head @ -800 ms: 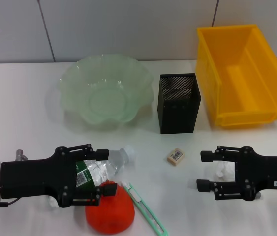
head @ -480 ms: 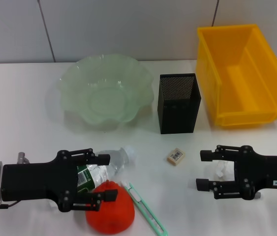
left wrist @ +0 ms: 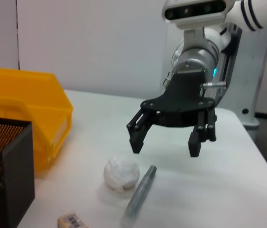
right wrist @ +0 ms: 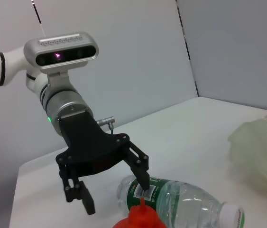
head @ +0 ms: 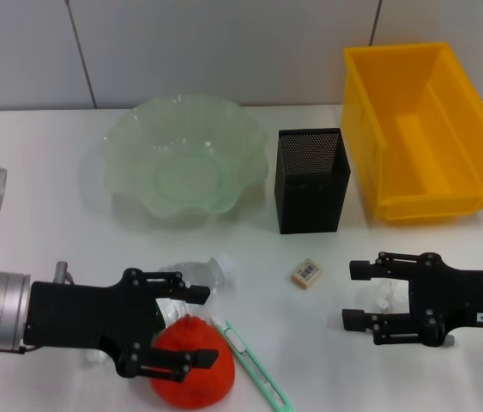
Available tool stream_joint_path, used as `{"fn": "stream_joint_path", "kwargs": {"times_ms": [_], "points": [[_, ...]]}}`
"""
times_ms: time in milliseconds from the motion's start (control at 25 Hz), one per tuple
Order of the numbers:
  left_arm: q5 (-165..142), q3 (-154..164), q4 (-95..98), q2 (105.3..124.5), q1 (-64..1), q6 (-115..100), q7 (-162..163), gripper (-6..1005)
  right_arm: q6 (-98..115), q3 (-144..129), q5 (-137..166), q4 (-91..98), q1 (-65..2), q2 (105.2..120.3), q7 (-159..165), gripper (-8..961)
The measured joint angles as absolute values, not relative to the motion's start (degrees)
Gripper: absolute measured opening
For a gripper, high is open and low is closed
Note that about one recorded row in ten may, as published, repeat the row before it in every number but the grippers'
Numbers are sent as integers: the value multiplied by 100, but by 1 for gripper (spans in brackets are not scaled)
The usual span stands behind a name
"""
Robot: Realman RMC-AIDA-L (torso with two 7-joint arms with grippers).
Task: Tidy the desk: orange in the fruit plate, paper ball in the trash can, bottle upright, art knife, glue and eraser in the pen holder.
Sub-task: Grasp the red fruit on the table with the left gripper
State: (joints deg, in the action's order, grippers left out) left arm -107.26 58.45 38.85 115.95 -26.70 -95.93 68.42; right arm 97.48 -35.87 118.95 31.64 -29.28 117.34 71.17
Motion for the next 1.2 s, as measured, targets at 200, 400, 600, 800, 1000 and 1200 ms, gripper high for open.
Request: {"fn": "stream_joint_path", "kwargs": {"times_ms": [200, 400, 600, 800, 1000, 1200], "points": [[-11080, 5833, 4372, 11675, -2697, -9522, 7221, 792, 9779, -3568, 11897, 3164, -2923, 11734, 7118, 785], [-11760, 5828, 4526, 11743, -2896, -9245, 7605, 716, 9783, -3573, 11884, 3164, -2919, 11734, 7119, 784], [-11840, 5831, 4530, 11772, -2935, -9244, 7681, 682, 9768, -3574, 11882, 3164, -2905, 11732, 7119, 785], [-11975, 5859, 4542, 11798, -2955, -9204, 7725, 671, 9814, -3563, 11872, 3164, -2919, 11714, 7119, 784], [-12011, 5866, 4544, 11805, -2982, -9155, 7825, 566, 9827, -3601, 11871, 3164, -2936, 11708, 7119, 784], [-12026, 5870, 4544, 11800, -3057, -9184, 7889, 379, 9850, -3586, 11871, 3164, -2937, 11701, 7093, 784]]}}
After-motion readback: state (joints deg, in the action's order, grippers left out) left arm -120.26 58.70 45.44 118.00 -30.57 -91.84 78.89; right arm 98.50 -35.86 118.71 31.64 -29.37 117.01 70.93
